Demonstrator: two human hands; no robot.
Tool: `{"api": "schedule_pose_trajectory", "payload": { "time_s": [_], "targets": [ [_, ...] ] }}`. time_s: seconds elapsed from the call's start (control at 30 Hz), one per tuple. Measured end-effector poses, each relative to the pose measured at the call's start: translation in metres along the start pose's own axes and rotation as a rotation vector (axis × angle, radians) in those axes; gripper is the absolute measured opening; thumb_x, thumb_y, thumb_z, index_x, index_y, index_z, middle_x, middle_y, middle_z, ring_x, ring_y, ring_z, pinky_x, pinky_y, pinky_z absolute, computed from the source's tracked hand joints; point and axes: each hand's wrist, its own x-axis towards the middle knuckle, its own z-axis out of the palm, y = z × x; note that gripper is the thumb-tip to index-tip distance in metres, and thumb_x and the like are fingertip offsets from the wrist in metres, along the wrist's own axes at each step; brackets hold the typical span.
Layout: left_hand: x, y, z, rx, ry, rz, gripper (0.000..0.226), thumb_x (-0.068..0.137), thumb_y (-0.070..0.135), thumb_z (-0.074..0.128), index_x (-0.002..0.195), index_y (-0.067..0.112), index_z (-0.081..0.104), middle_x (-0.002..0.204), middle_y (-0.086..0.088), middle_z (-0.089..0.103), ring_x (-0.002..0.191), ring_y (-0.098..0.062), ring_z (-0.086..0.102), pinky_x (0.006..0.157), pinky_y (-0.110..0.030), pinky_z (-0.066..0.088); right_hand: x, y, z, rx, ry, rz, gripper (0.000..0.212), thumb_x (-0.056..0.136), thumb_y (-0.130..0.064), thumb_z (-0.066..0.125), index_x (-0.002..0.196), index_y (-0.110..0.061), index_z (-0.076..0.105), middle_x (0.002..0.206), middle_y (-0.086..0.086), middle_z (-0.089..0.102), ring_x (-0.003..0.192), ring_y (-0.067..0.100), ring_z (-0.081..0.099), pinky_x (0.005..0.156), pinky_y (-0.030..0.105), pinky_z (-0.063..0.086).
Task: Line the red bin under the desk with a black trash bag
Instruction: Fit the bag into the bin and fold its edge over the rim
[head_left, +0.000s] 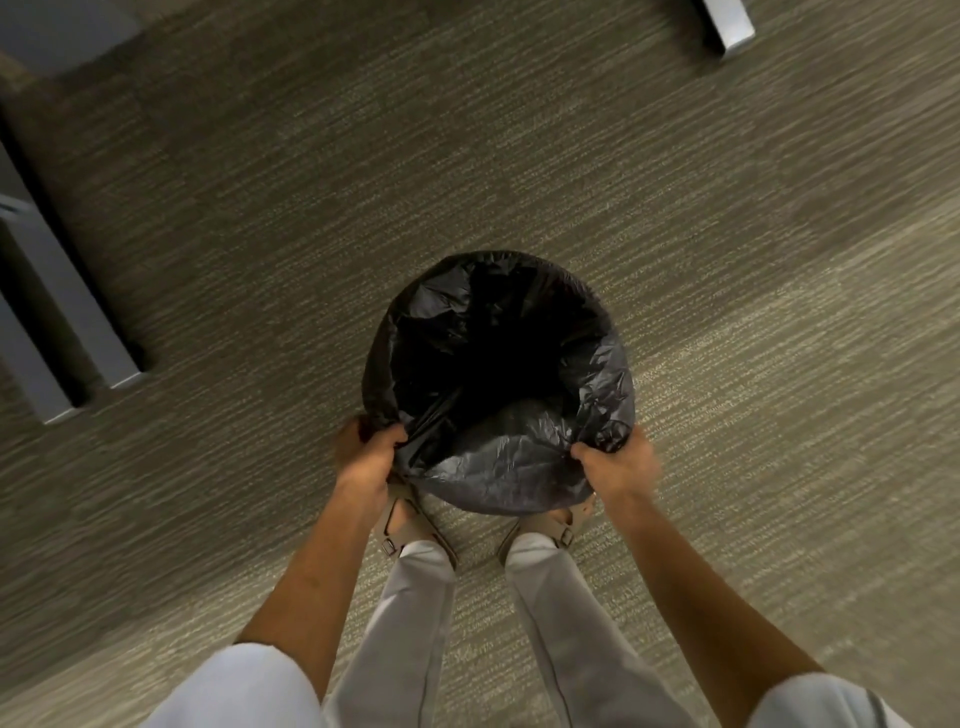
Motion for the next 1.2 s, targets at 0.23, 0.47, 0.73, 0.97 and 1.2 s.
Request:
{"api": "schedule_pose_trajectory", "payload": {
  "time_s": [0.23, 0.47, 0.73, 0.97, 1.2],
  "targets": [
    [-0.011, 0.008, -0.007, -0.341, -0.102, -0.129, 0.018, 0.08, -0.006, 0.042, 0.079, 0.008, 0.053, 0.079, -0.009, 0.056, 0.07, -0.024, 0.054, 0.062, -0.034, 0.048, -0.008, 0.014, -0.004, 0.657, -0.131, 0.083, 0.042, 0.078, 0.011, 0.073, 0.117, 0.0, 0.062, 0.111, 0.016, 0.072, 0.095, 0.024, 0.072, 0.079, 0.031, 0.061],
    [0.006, 0.017, -0.014, -0.479, -0.136, -0.289, 0.025, 0.097, 0.003, 0.035, 0.102, 0.006, 0.059, 0.117, -0.018, 0.06, 0.108, -0.031, 0.06, 0.103, -0.045, 0.046, 0.003, 0.025, -0.021, 1.186, -0.4, 0.318, 0.034, 0.085, -0.016, 0.068, 0.117, -0.005, 0.063, 0.116, 0.019, 0.069, 0.095, 0.026, 0.069, 0.07, 0.026, 0.062],
    [0.021, 0.016, -0.004, -0.34, -0.24, -0.324, 0.029, 0.099, 0.008, 0.035, 0.099, 0.009, 0.065, 0.106, -0.015, 0.067, 0.098, -0.028, 0.064, 0.104, -0.049, 0.044, 0.022, 0.008, -0.015, 1.091, -0.437, 0.546, 0.028, 0.104, -0.016, 0.04, 0.108, -0.005, 0.065, 0.1, 0.013, 0.074, 0.072, 0.02, 0.075, 0.059, 0.03, 0.062],
    [0.035, 0.022, -0.013, -0.106, -0.058, -0.156, 0.026, 0.089, -0.001, 0.041, 0.087, 0.013, 0.063, 0.086, -0.009, 0.065, 0.075, -0.022, 0.061, 0.067, -0.033, 0.055, 0.042, 0.008, -0.018, 0.793, -0.34, 0.436, 0.015, 0.097, -0.007, 0.054, 0.107, -0.006, 0.066, 0.103, 0.012, 0.075, 0.093, 0.025, 0.071, 0.062, 0.032, 0.061],
    [0.011, 0.031, -0.022, -0.153, -0.295, 0.079, 0.034, 0.097, 0.039, 0.045, 0.084, 0.026, 0.075, 0.08, 0.009, 0.078, 0.071, -0.007, 0.072, 0.052, -0.021, 0.054, 0.023, 0.003, -0.023, 0.795, -0.36, 0.179, 0.03, 0.099, -0.027, 0.042, 0.106, -0.015, 0.069, 0.105, 0.007, 0.076, 0.098, 0.024, 0.071, 0.074, 0.036, 0.057]
  ]
}}
